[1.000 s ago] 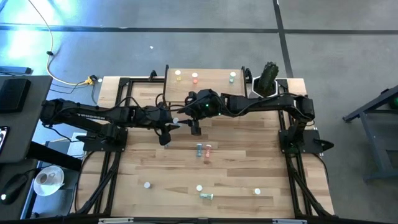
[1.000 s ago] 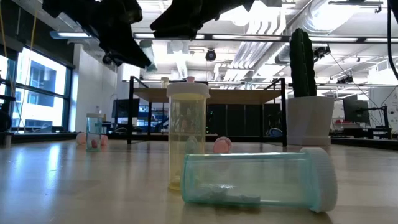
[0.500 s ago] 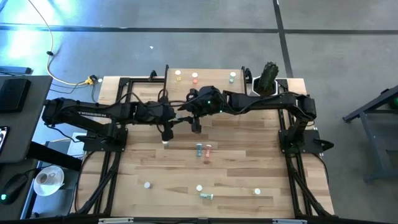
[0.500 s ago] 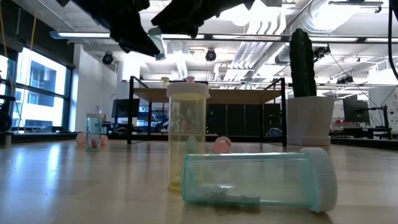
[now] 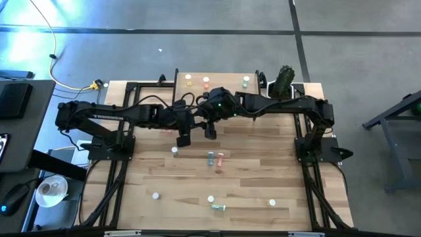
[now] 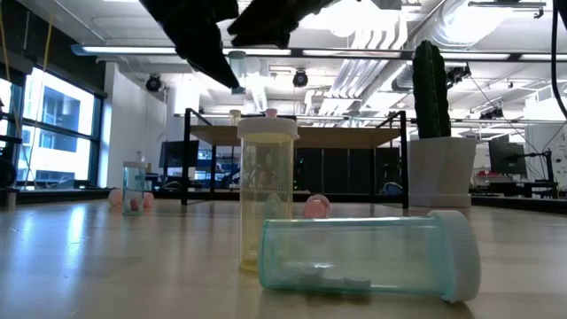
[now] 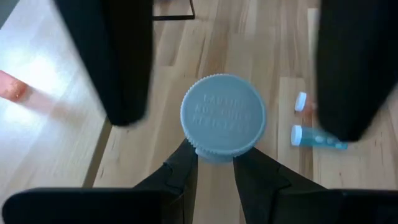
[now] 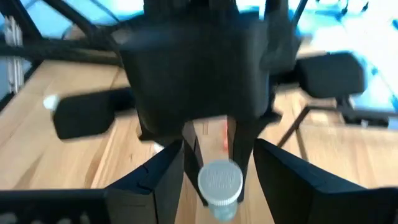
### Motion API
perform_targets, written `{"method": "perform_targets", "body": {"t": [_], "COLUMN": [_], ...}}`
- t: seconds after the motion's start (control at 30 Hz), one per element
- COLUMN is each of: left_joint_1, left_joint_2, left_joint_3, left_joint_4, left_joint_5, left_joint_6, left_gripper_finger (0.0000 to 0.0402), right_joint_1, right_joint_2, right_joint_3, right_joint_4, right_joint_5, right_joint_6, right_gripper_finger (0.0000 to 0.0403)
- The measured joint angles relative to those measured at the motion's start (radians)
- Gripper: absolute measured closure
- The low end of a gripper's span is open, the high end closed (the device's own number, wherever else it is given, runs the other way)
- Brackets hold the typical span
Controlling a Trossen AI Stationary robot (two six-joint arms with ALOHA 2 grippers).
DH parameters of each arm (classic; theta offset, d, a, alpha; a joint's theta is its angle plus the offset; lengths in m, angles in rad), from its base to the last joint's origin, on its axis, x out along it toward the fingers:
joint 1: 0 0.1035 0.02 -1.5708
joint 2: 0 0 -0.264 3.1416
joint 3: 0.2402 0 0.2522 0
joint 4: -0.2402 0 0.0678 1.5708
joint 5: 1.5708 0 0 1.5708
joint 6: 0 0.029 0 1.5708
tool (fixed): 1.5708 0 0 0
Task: Pick and place medicine bottles onto shelf by color
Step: Put the top left blue pill bottle on the shelf
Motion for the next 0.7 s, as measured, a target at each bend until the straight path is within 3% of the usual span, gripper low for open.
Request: {"method": "perform_targets", "body": {"t": [0.7], "left_joint_1": [-0.02], "left_joint_2": [-0.006], "left_joint_3": [0.01], "left_joint_4": [0.046], "left_joint_5": [0.032], "left_joint_6": [-0.005], "left_gripper_finger": [0.0321], "right_joint_1": [0.001], "right_joint_2": [0.001], "right_joint_3": [0.0], "right_joint_4": [-0.05], "right_joint_5": [0.025], "right_joint_6": [0.0], "right_gripper_finger": [0.0217]}}
